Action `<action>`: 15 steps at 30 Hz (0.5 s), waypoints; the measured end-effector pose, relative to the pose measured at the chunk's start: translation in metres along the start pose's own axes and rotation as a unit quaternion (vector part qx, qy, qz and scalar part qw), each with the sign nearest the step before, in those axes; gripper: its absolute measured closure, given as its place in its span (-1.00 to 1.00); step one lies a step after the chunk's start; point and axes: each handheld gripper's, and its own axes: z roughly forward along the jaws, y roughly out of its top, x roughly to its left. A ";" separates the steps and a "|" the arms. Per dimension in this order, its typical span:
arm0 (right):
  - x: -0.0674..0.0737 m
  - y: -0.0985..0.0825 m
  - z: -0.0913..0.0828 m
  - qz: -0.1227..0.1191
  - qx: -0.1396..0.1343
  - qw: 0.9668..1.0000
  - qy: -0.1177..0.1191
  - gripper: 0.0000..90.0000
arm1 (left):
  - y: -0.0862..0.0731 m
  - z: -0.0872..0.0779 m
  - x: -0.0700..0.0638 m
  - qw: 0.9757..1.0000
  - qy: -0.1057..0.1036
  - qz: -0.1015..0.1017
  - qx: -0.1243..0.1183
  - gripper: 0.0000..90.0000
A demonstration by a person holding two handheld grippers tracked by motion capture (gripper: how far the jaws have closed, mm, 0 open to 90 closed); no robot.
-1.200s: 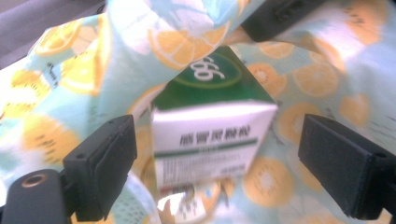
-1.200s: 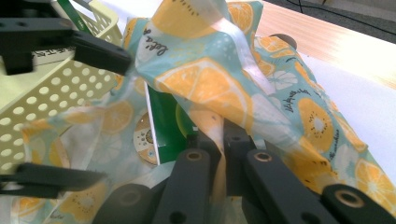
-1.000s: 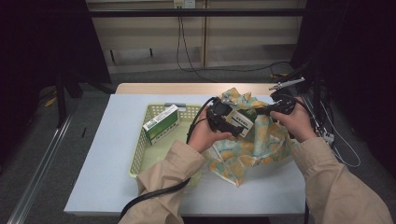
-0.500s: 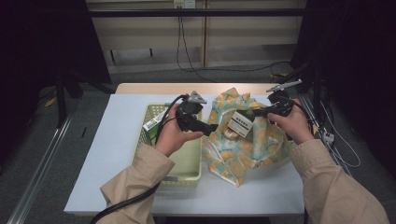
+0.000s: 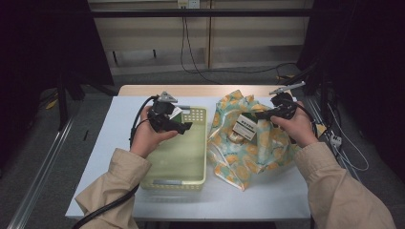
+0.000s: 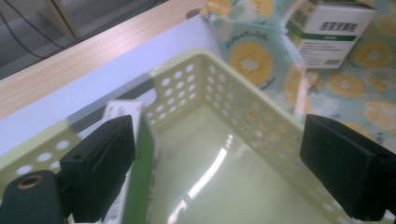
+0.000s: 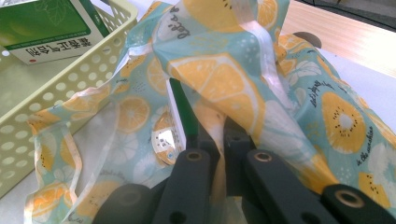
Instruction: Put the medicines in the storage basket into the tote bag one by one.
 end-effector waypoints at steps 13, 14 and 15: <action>-0.004 0.000 -0.004 0.004 -0.006 1.000 0.002 0.99 | -0.027 0.001 0.034 0.998 0.047 -0.026 0.011 -0.73; -0.005 -0.001 -0.004 0.003 -0.009 1.000 0.001 0.99 | -0.030 0.001 0.037 0.999 0.043 -0.026 0.014 -0.71; -0.005 -0.001 -0.005 0.006 -0.006 1.000 0.001 0.99 | -0.033 0.001 0.039 0.998 0.048 -0.026 0.021 -0.70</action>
